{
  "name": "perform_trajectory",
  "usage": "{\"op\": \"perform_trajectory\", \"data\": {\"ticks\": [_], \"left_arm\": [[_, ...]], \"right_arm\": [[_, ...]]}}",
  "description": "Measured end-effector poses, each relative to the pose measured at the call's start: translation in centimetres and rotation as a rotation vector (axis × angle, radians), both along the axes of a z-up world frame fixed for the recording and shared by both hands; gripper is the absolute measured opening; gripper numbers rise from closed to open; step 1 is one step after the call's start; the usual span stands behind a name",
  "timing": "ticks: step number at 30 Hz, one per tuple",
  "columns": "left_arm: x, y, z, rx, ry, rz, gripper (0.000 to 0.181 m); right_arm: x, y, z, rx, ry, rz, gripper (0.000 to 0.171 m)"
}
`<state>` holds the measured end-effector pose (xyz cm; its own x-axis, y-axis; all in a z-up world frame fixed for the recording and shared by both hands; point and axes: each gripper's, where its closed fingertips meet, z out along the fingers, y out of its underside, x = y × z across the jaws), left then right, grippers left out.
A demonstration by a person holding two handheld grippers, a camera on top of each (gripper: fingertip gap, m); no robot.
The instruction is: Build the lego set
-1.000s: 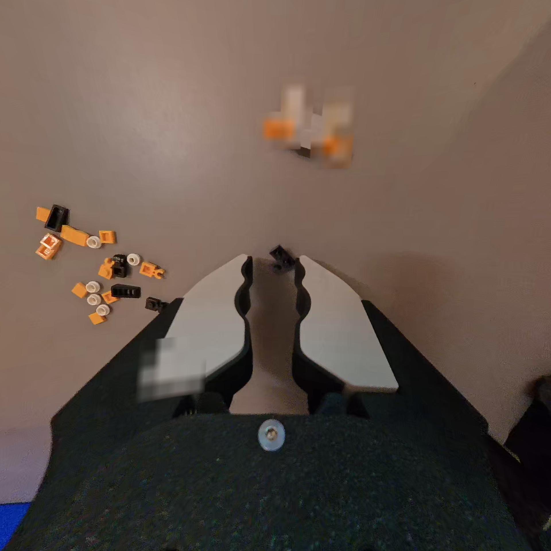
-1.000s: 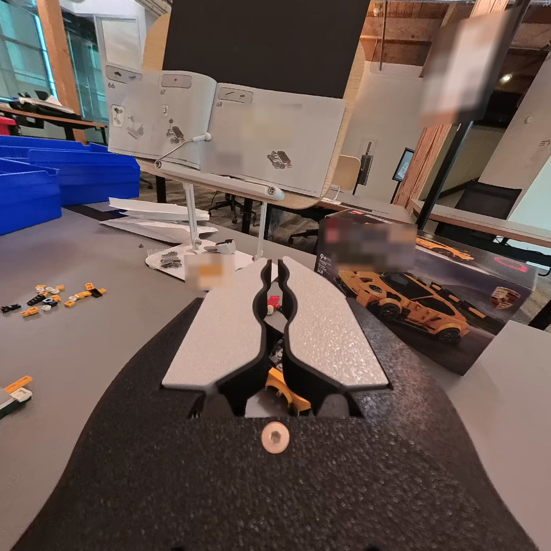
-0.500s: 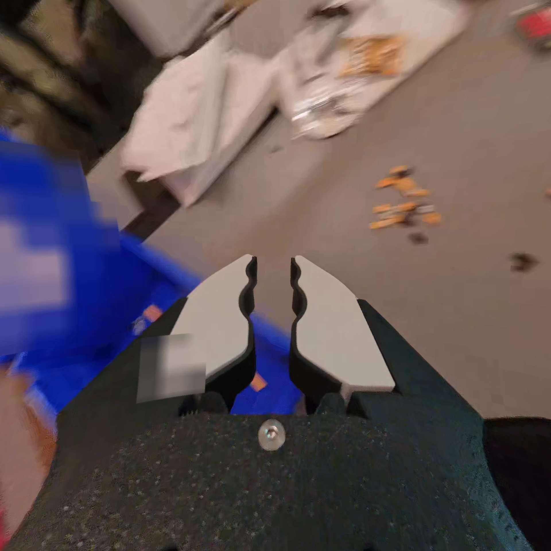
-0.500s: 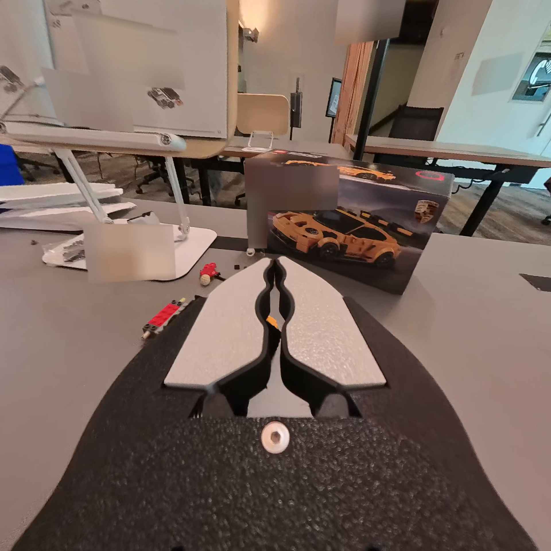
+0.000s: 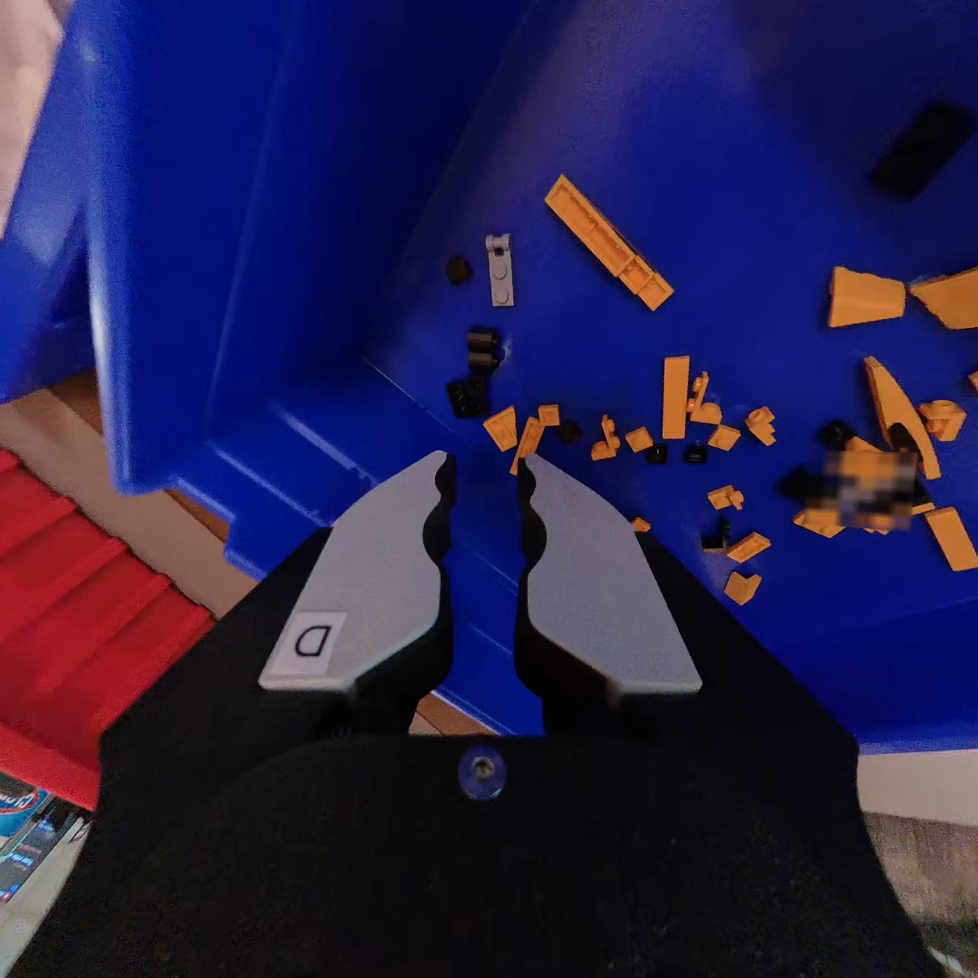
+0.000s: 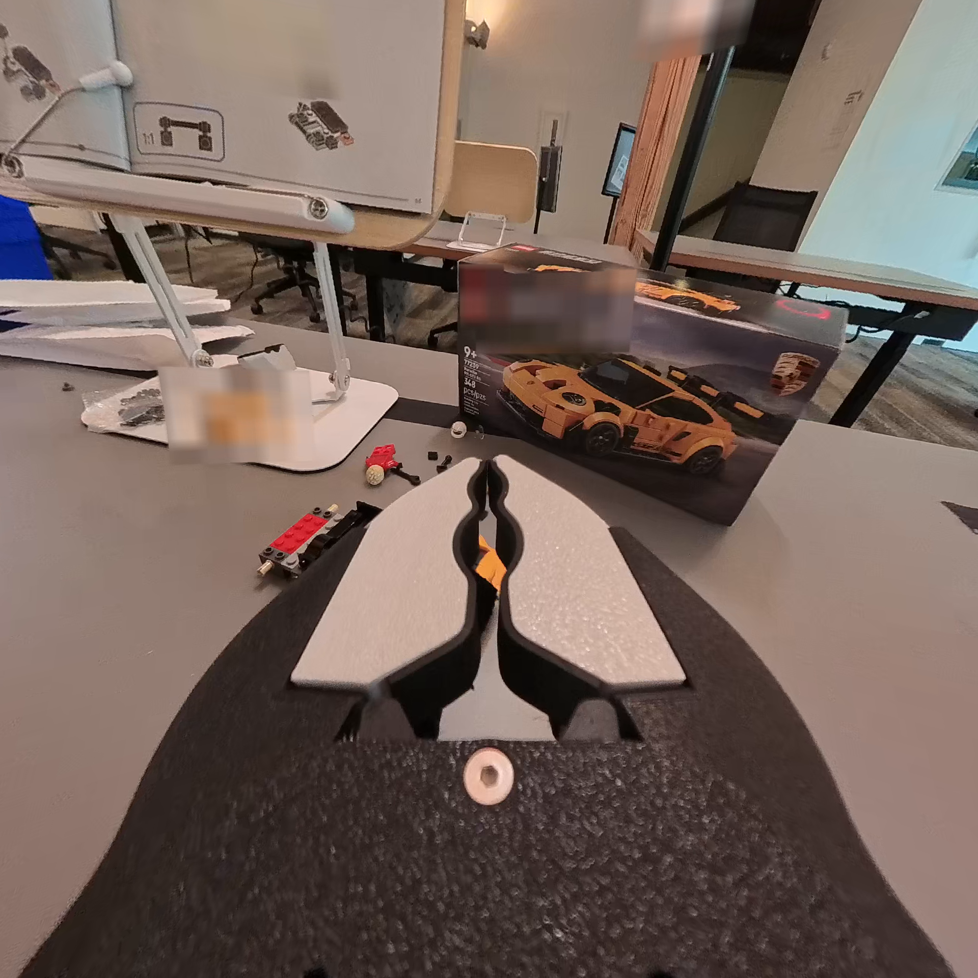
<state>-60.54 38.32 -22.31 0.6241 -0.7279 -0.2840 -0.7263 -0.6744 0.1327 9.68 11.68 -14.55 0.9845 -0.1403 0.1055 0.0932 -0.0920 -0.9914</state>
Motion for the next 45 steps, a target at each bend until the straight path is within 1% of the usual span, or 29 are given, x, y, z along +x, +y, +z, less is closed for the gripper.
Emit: {"op": "perform_trajectory", "data": {"ticks": [3,6,8,9,13,17,21,24,25,28,31,34,37,41,43,45], "left_arm": [[-0.5,0.6,-0.9,-0.047,0.028,0.022,0.024],[-0.8,1.1,-1.7,-0.073,0.020,0.084,0.024],[-0.8,1.5,-2.1,-0.078,0.014,0.089,0.021],[-0.9,1.6,-2.2,-0.083,0.023,0.089,0.022],[-1.2,1.6,-3.0,-0.123,0.034,0.082,0.023],[-1.1,0.9,-3.8,-0.181,-0.022,0.112,0.026],[-1.3,1.2,-3.9,-0.168,-0.029,0.126,0.018],[-1.3,1.2,-3.9,-0.171,-0.029,0.129,0.017],[-1.2,1.1,-3.9,-0.173,-0.031,0.131,0.014],[-1.3,0.8,-3.8,-0.186,-0.029,0.139,0.011],[-1.7,0.3,-3.3,-0.197,0.006,0.130,0.009],[-1.2,-0.1,-2.2,-0.191,-0.010,0.111,0.009],[1.0,-0.6,0.3,-0.144,-0.086,0.062,0.009],[8.1,-2.3,6.4,0.021,-0.339,-0.100,0.010],[12.7,-4.4,9.2,0.102,-0.475,-0.208,0.008],[17.6,-7.7,10.8,0.143,-0.599,-0.316,0.008]], "right_arm": [[-0.2,0.1,-0.2,-0.005,-0.006,0.012,0.000],[-0.3,0.2,-0.3,-0.007,-0.005,0.021,0.000],[-0.4,0.3,-0.5,-0.009,-0.003,0.032,0.000],[-0.6,0.3,-0.5,-0.007,-0.003,0.042,0.000],[-1.0,0.5,-0.6,-0.006,-0.015,0.065,0.000],[-1.2,0.5,-0.6,-0.004,-0.014,0.079,0.000],[-1.3,0.6,-0.6,-0.004,-0.019,0.089,0.000],[-1.5,0.6,-0.6,-0.003,-0.023,0.098,0.000],[-1.5,0.6,-0.6,-0.003,-0.023,0.099,0.000],[-1.6,0.6,-0.6,-0.002,-0.025,0.103,0.000],[-1.7,0.6,-0.6,-0.002,-0.025,0.107,0.000],[-1.8,0.6,-0.5,0.002,-0.025,0.111,0.000],[-1.9,0.5,-0.2,0.011,-0.026,0.116,0.000],[-2.0,0.3,0.2,0.027,-0.022,0.127,0.000],[-2.1,0.3,0.4,0.034,-0.025,0.133,0.000],[-2.3,0.2,0.6,0.041,-0.032,0.136,0.000]]}}
